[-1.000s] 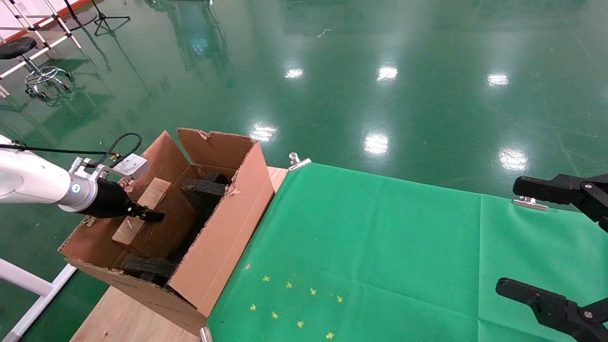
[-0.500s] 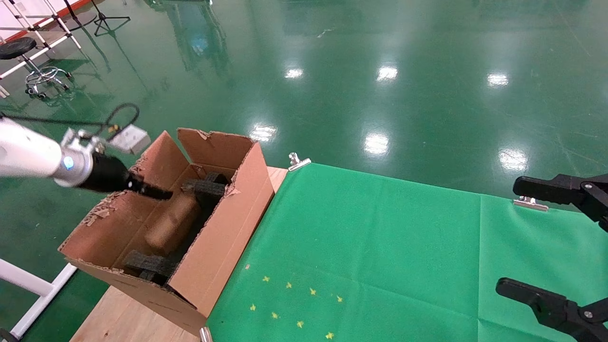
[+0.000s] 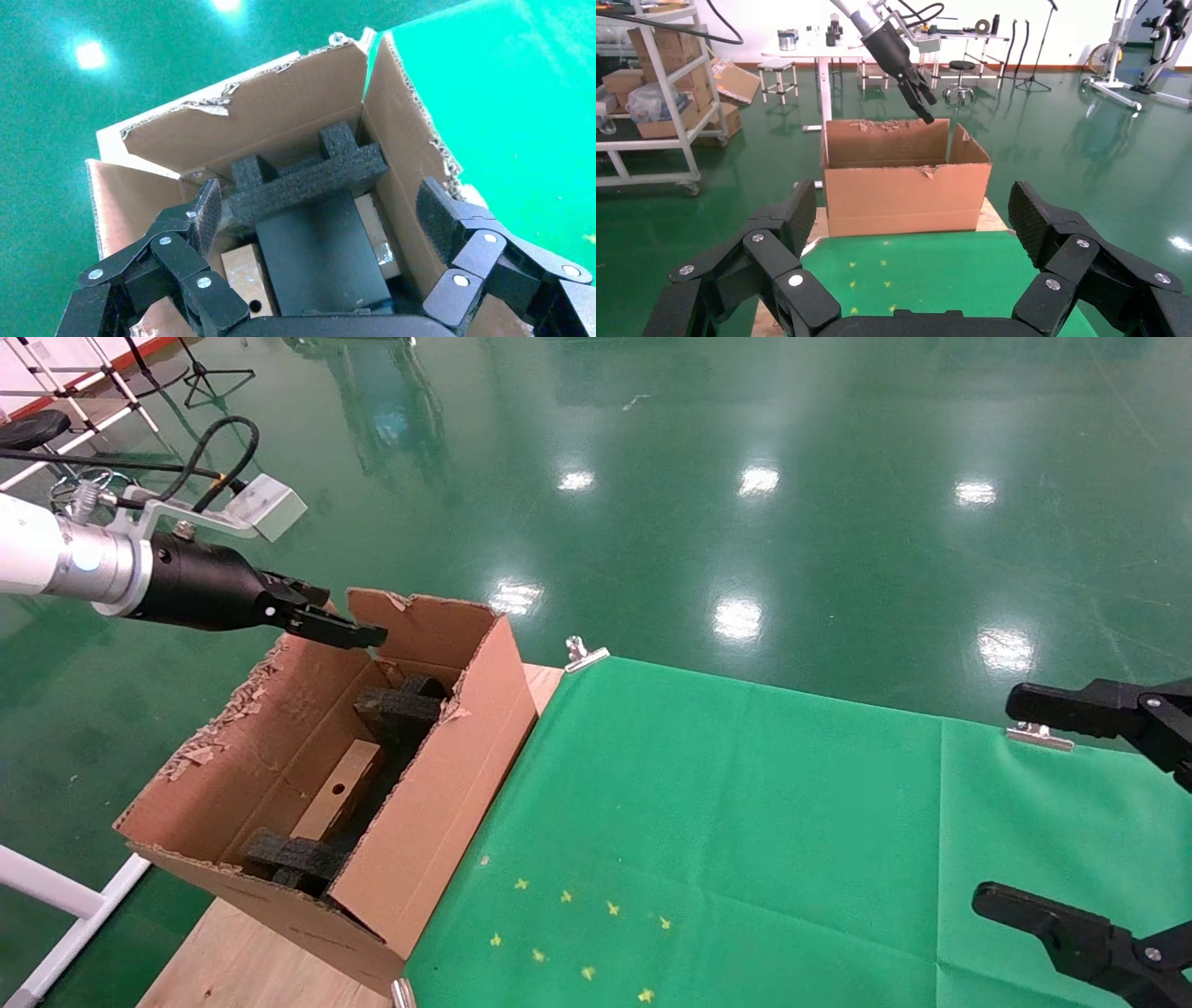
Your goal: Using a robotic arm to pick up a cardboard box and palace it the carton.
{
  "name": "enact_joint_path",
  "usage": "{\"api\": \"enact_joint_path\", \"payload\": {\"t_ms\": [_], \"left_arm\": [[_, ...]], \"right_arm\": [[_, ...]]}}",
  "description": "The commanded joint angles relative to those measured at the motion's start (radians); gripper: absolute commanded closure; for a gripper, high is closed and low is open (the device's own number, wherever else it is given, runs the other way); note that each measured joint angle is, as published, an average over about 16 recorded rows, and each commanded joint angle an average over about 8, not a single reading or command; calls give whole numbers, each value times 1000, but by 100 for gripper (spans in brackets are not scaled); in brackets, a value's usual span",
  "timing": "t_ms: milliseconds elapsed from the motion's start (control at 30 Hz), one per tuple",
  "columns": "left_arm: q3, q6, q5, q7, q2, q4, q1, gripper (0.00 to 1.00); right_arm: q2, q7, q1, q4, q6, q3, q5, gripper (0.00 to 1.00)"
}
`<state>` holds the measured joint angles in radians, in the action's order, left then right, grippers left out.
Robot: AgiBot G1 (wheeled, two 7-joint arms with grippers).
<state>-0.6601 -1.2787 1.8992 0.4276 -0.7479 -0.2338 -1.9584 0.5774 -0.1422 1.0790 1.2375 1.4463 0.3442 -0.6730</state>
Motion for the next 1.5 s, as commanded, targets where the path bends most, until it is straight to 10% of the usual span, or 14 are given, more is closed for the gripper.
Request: {"api": "enact_joint_path", "payload": {"t_ms": [33, 567, 1500], "left_arm": [[3, -14, -7, 1, 3, -9, -4, 0], [6, 12, -25, -8, 0, -18, 32, 0], [182, -96, -561, -117, 64, -502, 431, 0]], "right_arm": [[0, 0, 0, 0, 0, 0, 0, 0], [0, 0, 0, 0, 0, 0, 0, 0], [0, 0, 0, 0, 0, 0, 0, 0]]}}
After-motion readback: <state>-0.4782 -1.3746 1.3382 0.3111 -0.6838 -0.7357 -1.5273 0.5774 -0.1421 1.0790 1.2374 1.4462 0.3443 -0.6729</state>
